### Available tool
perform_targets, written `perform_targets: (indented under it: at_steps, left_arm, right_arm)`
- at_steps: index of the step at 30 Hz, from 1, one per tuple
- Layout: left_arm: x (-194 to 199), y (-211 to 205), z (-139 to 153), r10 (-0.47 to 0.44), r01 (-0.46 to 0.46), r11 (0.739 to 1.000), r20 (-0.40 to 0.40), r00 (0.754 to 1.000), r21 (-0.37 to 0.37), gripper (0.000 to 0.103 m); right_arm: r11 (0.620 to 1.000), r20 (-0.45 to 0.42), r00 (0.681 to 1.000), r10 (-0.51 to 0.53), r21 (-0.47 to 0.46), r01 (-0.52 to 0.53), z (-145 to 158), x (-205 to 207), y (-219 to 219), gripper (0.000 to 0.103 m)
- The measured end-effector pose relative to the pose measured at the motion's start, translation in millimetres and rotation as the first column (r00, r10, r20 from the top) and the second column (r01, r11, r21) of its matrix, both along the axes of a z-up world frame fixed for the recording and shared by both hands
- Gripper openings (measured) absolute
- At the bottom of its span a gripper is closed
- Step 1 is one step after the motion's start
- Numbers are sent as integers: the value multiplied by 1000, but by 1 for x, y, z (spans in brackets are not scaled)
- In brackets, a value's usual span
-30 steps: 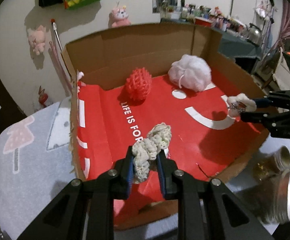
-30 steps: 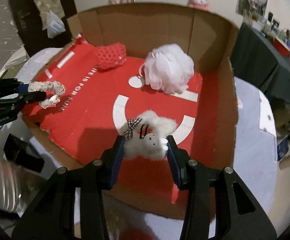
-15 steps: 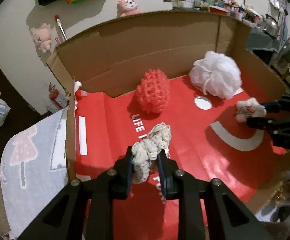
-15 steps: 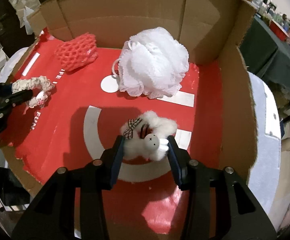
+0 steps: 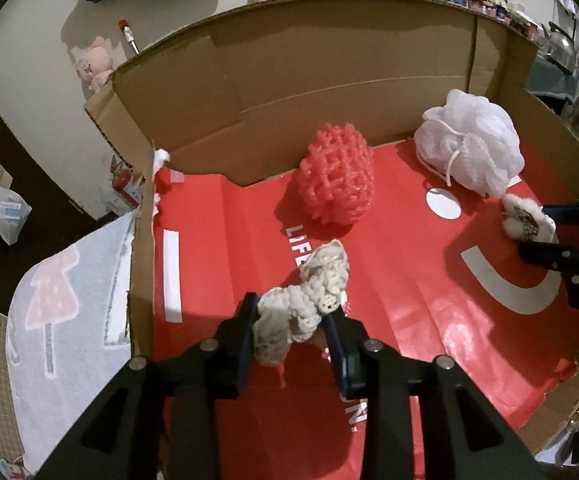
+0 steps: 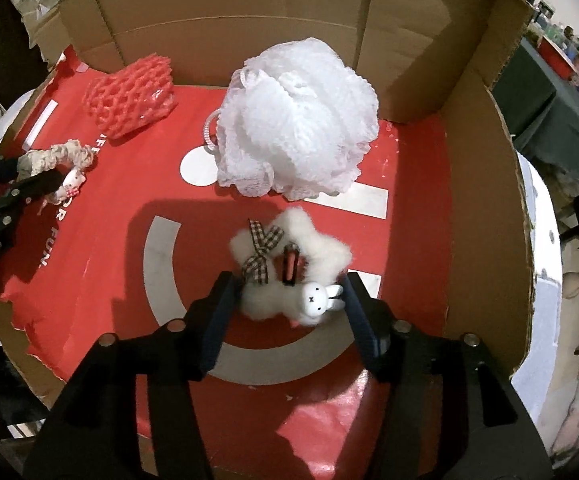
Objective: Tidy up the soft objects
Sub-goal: 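Lower both toys into the box and open both grippers, then move both tools back toward the items left on the bed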
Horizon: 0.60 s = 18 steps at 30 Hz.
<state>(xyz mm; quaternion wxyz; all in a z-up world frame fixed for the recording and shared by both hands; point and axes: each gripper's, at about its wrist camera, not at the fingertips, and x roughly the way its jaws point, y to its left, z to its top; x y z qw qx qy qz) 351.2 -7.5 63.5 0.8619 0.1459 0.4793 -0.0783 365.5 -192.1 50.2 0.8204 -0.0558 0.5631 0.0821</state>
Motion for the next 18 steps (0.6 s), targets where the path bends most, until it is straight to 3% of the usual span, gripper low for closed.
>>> perform_targets:
  at_steps: [7, 11, 18]
  left_arm:
    - [-12, 10, 14, -27, 30, 997, 42, 999, -76, 65]
    - [-36, 19, 40, -23, 39, 989, 115, 993, -143, 77]
    - [-94, 27, 92, 5, 58, 970, 255, 967, -236, 96]
  right_arm:
    - [999, 39, 999, 8, 32, -10, 21, -14, 2, 64]
    - [998, 90, 996, 5, 61, -10, 47, -32, 1, 73]
    - [995, 226, 974, -6, 100, -17, 105, -90, -4, 77]
